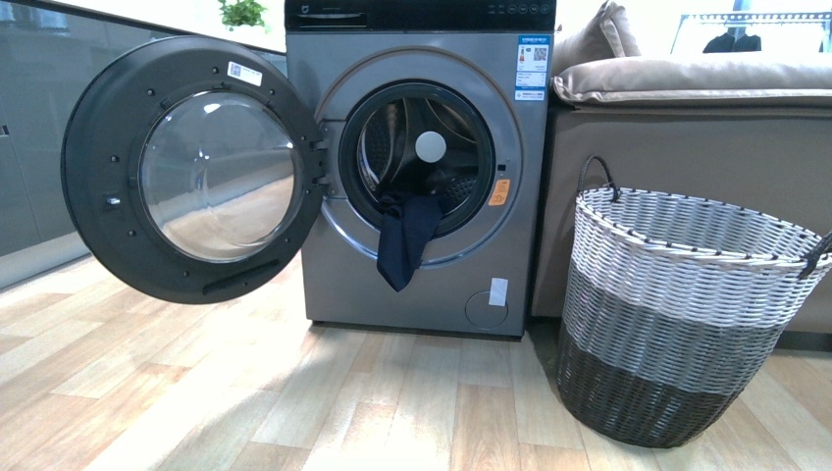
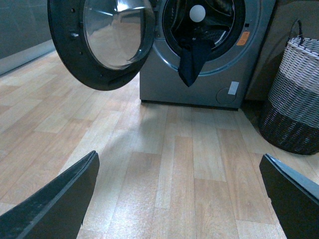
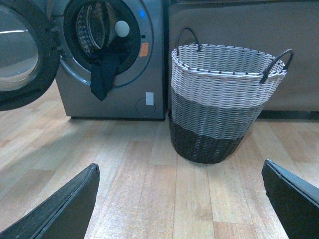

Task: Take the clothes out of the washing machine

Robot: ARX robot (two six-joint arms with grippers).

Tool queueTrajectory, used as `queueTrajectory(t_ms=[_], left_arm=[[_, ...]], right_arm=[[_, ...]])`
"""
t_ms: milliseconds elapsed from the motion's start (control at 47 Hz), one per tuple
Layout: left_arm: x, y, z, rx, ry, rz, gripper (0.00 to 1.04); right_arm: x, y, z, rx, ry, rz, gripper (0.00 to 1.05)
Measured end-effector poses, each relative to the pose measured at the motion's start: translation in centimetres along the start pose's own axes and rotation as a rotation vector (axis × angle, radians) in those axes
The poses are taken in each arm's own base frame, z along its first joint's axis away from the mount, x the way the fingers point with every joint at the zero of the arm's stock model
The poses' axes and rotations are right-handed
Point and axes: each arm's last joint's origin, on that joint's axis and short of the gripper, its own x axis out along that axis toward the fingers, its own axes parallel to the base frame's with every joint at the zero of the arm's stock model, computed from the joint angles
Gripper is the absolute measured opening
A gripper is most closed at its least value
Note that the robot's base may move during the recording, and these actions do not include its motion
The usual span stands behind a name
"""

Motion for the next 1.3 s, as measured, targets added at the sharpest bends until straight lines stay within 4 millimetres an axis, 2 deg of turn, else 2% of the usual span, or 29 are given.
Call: queueTrajectory(t_ms=[1299], left_arm=[[0.00,0.00,0.00,0.000,0.000,0.000,0.98]], right_arm=[[0.00,0.00,0.00,0.000,0.000,0.000,0.97]])
